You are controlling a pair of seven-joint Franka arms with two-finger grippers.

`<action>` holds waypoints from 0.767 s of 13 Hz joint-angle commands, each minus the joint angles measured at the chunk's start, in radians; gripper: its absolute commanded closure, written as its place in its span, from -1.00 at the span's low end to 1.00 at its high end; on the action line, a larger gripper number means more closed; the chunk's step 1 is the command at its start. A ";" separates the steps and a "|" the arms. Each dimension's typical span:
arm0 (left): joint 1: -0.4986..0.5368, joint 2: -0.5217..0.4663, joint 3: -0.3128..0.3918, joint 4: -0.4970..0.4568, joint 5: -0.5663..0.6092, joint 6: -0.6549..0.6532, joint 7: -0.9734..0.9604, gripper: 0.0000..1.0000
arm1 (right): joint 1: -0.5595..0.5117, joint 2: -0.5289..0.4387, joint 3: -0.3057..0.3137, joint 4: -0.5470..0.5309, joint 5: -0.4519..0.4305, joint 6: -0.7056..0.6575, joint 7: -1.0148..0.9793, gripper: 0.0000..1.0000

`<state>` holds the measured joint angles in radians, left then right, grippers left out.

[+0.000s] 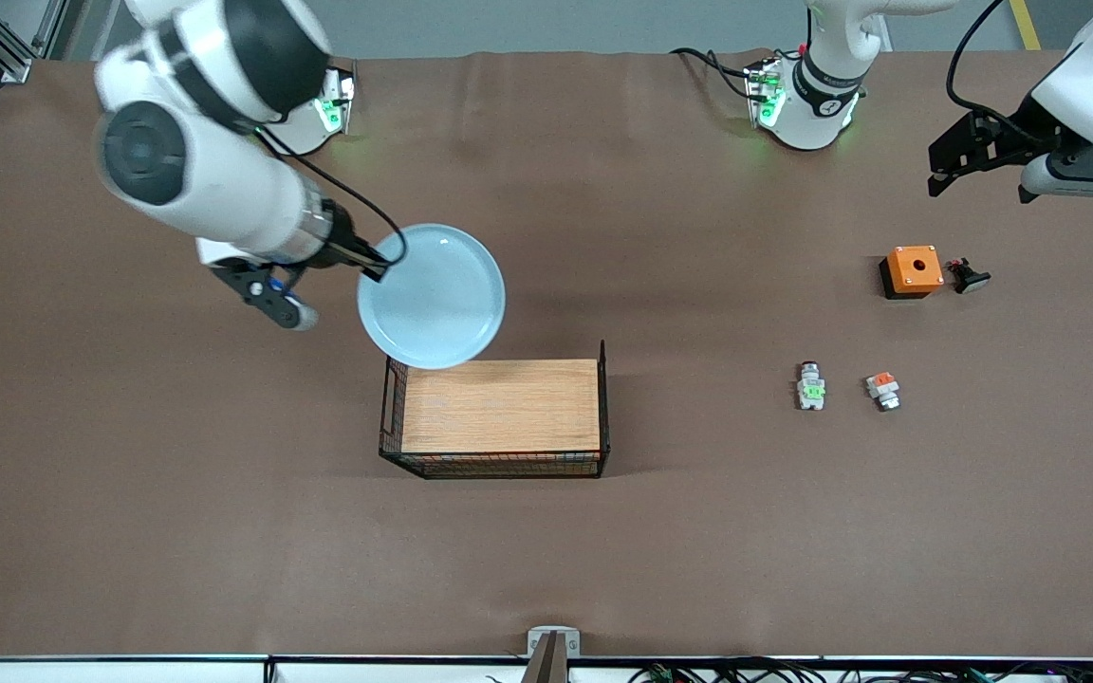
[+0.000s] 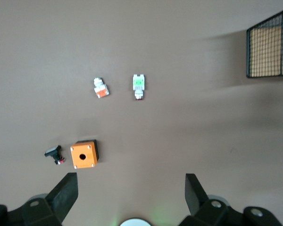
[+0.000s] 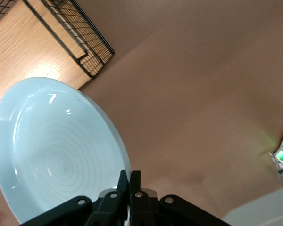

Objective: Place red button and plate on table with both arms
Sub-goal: 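Carry the blue plate away from the tray with the right gripper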

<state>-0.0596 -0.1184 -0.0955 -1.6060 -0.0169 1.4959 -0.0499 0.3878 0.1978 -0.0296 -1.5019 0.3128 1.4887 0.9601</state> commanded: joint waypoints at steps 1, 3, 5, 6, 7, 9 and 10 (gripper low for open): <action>-0.005 -0.029 0.008 -0.026 0.022 0.032 0.016 -1.00 | -0.116 -0.047 0.008 -0.011 0.054 -0.092 -0.173 0.96; -0.005 -0.029 0.010 -0.026 0.022 0.032 0.001 -1.00 | -0.196 -0.046 0.008 -0.011 0.054 -0.132 -0.318 0.96; -0.005 -0.026 0.010 -0.028 0.022 0.032 -0.001 -1.00 | -0.285 -0.041 0.008 -0.012 0.054 -0.171 -0.487 0.95; -0.005 -0.026 0.010 -0.026 0.022 0.032 -0.004 -1.00 | -0.323 -0.040 0.008 -0.014 0.054 -0.182 -0.556 0.95; -0.005 -0.027 0.010 -0.026 0.022 0.032 -0.004 -1.00 | -0.354 -0.038 0.008 -0.018 0.051 -0.188 -0.617 0.95; -0.003 -0.027 0.010 -0.026 0.022 0.032 -0.004 -1.00 | -0.394 -0.029 0.008 -0.020 0.046 -0.185 -0.707 0.95; -0.005 -0.027 0.010 -0.026 0.022 0.032 -0.004 -1.00 | -0.405 -0.015 0.008 -0.021 0.040 -0.179 -0.745 0.95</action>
<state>-0.0583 -0.1193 -0.0904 -1.6073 -0.0167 1.5113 -0.0511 0.0102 0.1705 -0.0374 -1.5186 0.3399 1.3088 0.2770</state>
